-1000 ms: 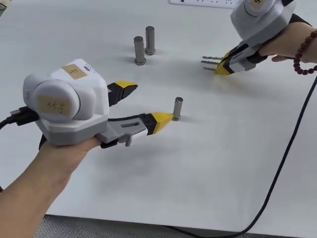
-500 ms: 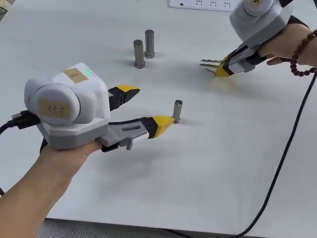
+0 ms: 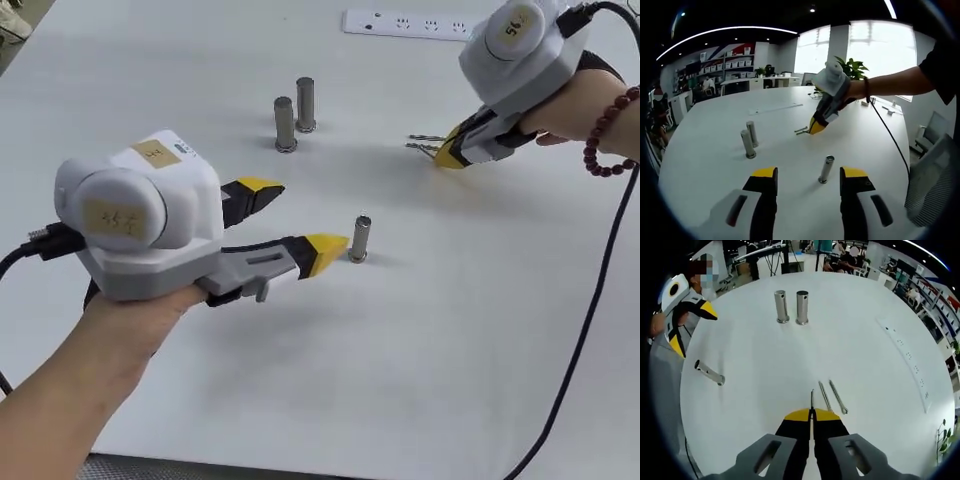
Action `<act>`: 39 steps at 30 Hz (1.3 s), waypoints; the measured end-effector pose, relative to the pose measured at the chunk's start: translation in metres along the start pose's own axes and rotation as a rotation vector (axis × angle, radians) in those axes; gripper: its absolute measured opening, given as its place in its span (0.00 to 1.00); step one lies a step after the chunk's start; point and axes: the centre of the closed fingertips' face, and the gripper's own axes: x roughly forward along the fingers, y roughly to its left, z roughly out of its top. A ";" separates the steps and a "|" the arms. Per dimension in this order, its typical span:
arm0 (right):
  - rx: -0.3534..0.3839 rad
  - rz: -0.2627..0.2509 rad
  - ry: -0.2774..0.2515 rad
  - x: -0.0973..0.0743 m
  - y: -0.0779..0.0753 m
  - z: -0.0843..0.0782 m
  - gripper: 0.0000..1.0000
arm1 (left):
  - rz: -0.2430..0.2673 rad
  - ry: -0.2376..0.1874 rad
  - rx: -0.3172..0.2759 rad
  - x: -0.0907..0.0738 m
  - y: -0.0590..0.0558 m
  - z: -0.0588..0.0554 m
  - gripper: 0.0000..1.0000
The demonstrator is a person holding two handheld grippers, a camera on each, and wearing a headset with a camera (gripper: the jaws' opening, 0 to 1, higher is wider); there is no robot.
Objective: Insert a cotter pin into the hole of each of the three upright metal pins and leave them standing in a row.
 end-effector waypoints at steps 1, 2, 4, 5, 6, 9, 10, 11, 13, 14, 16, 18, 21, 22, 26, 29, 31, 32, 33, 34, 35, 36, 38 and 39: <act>-0.004 -0.002 -0.001 0.000 0.000 0.000 0.00 | 0.001 0.000 0.001 0.000 0.000 0.001 0.48; -0.015 -0.006 -0.006 -0.002 0.002 0.001 0.00 | 0.002 0.002 0.005 0.000 0.001 0.002 0.48; -0.028 -0.012 -0.019 -0.006 0.005 0.003 0.00 | -0.001 0.003 0.009 0.000 0.002 0.004 0.48; -0.033 -0.014 -0.022 -0.008 0.007 0.004 0.00 | -0.003 0.004 0.011 0.000 0.002 0.005 0.47; -0.040 -0.011 -0.025 -0.010 0.009 0.004 0.00 | -0.004 0.004 0.011 0.000 0.003 0.007 0.47; -0.060 -0.011 -0.035 -0.011 0.012 0.006 0.00 | -0.016 -0.001 0.004 0.001 0.004 0.012 0.45; -0.067 -0.010 -0.045 -0.016 0.021 0.007 0.00 | -0.021 0.001 -0.001 0.001 0.004 0.014 0.44; -0.067 -0.006 -0.052 -0.017 0.024 0.008 0.00 | -0.025 0.002 -0.003 0.002 0.004 0.015 0.43; -0.077 -0.005 -0.071 -0.021 0.031 0.010 0.00 | -0.034 0.004 -0.008 0.004 0.004 0.017 0.43; -0.086 -0.005 -0.078 -0.023 0.034 0.012 0.00 | -0.038 0.006 -0.012 0.005 0.004 0.018 0.42; -0.107 -0.001 -0.121 -0.027 0.043 0.018 0.00 | -0.056 0.012 -0.035 0.008 0.003 0.017 0.42; -0.111 0.006 -0.145 -0.031 0.051 0.021 0.00 | -0.061 0.025 -0.050 0.011 0.004 0.015 0.40; -0.137 0.009 -0.180 -0.035 0.059 0.028 0.00 | -0.062 0.045 -0.031 0.015 0.004 0.015 0.38; -0.145 0.009 -0.190 -0.037 0.061 0.029 0.00 | -0.066 0.048 -0.033 0.016 0.004 0.016 0.37; -0.184 0.015 -0.241 -0.045 0.073 0.039 0.00 | -0.093 0.045 -0.058 0.021 0.001 0.022 0.33; -0.217 0.010 -0.291 -0.051 0.084 0.047 0.00 | -0.096 0.052 -0.075 0.024 0.000 0.026 0.30; -0.248 0.008 -0.311 -0.052 0.089 0.051 0.00 | -0.099 0.043 -0.093 0.025 -0.001 0.030 0.28; -0.262 0.005 -0.321 -0.055 0.093 0.053 0.00 | -0.113 0.035 -0.114 0.026 -0.003 0.034 0.27; -0.275 0.003 -0.325 -0.056 0.095 0.054 0.00 | -0.119 0.032 -0.125 0.027 -0.004 0.035 0.26; -0.285 0.001 -0.327 -0.057 0.099 0.056 0.00 | -0.126 0.031 -0.132 0.028 -0.005 0.037 0.25; -0.291 0.000 -0.329 -0.058 0.101 0.056 0.00 | -0.129 0.031 -0.137 0.028 -0.006 0.038 0.24; -0.296 -0.001 -0.330 -0.059 0.103 0.057 0.00 | -0.134 0.033 -0.139 0.029 -0.007 0.039 0.24; -0.306 -0.002 -0.334 -0.060 0.107 0.059 0.00 | -0.141 0.040 -0.144 0.030 -0.009 0.039 0.23; -0.310 0.000 -0.339 -0.060 0.108 0.059 0.00 | -0.145 0.046 -0.151 0.031 -0.010 0.039 0.22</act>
